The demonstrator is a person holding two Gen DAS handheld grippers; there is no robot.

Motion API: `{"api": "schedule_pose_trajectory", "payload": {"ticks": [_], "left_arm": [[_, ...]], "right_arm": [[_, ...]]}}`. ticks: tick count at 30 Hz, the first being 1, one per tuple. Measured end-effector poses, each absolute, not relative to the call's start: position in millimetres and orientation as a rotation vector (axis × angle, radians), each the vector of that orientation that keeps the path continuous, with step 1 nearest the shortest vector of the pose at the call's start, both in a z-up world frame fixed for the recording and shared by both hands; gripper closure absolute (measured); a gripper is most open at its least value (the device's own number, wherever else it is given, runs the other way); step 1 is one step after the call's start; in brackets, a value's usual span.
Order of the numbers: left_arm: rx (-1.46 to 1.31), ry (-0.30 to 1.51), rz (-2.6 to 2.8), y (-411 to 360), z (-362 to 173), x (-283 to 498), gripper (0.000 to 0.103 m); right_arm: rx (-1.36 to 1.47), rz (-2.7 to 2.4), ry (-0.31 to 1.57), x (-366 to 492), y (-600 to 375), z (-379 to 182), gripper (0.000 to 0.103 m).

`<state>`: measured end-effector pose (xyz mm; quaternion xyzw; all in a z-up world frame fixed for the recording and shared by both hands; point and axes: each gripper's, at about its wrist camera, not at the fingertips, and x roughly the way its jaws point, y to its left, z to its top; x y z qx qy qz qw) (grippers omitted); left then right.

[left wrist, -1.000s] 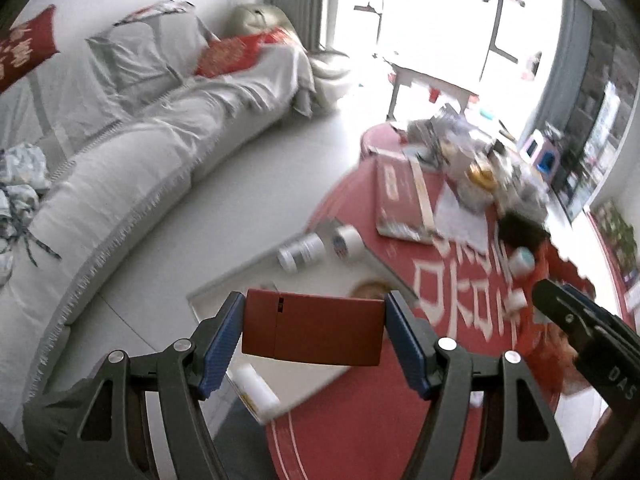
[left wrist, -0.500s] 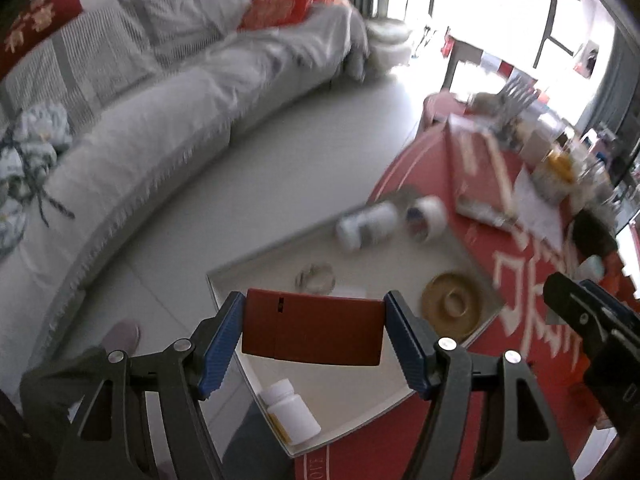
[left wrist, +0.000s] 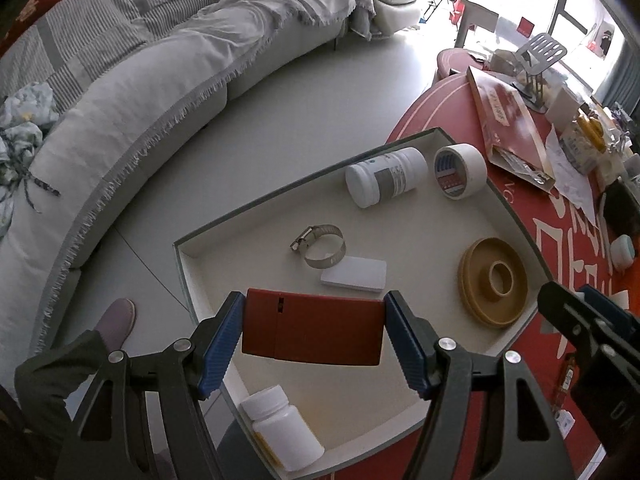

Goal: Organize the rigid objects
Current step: 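Carry the red block and white card over the box lid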

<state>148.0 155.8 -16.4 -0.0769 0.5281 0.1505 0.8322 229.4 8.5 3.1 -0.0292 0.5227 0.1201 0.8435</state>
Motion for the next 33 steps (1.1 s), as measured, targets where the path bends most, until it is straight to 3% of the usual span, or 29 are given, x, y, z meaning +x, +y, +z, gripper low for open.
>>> {"api": "schedule_pose_trajectory", "payload": {"ticks": [33], "left_arm": [[-0.154, 1.15, 0.324, 156, -31, 162, 0.03]], "right_arm": [[-0.08, 0.266, 1.145, 245, 24, -14, 0.052]]}}
